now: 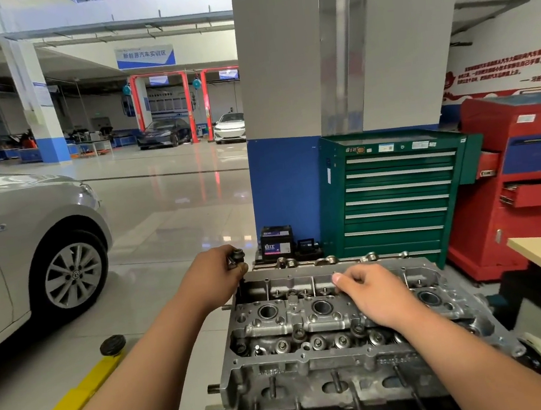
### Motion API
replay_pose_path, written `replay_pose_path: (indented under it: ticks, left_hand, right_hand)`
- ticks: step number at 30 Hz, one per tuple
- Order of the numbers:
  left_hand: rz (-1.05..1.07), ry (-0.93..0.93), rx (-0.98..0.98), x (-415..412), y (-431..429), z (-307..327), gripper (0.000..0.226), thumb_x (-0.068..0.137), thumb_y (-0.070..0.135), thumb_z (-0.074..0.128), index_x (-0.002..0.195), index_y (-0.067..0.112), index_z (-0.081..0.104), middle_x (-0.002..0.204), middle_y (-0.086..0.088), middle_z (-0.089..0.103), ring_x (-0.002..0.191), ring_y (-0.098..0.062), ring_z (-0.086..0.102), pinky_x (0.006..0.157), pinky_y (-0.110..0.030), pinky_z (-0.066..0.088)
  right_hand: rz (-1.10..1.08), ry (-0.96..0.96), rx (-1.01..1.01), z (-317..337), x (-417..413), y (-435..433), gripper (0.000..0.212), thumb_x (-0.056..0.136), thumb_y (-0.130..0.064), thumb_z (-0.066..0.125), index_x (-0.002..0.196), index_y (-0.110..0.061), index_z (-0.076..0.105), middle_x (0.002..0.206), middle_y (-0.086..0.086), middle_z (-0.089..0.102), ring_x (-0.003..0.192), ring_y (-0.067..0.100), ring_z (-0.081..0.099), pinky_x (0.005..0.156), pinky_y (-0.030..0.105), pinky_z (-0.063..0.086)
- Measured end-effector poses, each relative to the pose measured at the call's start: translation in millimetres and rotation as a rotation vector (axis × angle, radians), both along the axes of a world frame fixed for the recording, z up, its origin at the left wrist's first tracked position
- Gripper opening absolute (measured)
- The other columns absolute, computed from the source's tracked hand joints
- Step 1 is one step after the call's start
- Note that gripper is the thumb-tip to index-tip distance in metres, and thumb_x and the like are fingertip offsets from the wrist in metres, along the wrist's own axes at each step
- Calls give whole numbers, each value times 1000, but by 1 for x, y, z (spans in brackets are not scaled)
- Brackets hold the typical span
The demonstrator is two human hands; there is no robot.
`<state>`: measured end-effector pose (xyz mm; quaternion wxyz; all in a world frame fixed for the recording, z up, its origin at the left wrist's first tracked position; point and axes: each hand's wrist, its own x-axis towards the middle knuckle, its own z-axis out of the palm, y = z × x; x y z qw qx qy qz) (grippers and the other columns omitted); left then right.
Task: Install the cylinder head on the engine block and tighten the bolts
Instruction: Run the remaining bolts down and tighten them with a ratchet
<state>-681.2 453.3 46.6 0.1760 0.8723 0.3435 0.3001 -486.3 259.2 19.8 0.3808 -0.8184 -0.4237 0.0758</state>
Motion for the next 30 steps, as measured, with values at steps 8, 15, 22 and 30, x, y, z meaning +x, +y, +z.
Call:
replay_pose_path:
  ticks: [8, 15, 22, 30]
  left_hand:
    - [-14, 82, 25, 2, -1, -8, 21, 91, 27, 62, 107, 15, 65, 102, -2, 68, 83, -14, 52, 68, -23, 35]
    - [-5, 126, -69, -2, 1, -12, 28, 83, 35, 70, 108, 27, 63, 105, 2, 67, 88, -14, 59, 74, -24, 43]
    - [19, 104, -126, -4, 2, -6, 21, 82, 43, 71, 69, 27, 64, 73, 9, 65, 70, -10, 61, 53, -20, 38]
    - [-25, -135, -251, 16, -25, 11, 17, 88, 36, 63, 84, 20, 67, 80, 7, 65, 67, -8, 58, 59, -25, 39]
  right_hand:
    - [9, 14, 24, -2, 1, 0, 34, 91, -53, 53, 77, -26, 68, 58, -11, 62, 64, 7, 60, 59, 23, 41]
    - [16, 18, 15, -1, 0, -1, 33, 92, -54, 53, 81, -26, 69, 66, -11, 65, 71, 9, 62, 66, 25, 45]
    - [17, 20, 12, -2, 1, 0, 34, 91, -55, 52, 82, -27, 69, 75, -12, 69, 77, 7, 64, 77, 28, 50]
    - [30, 41, 18, -2, 1, 1, 33, 91, -54, 53, 80, -27, 69, 66, -12, 66, 66, 3, 61, 66, 27, 47]
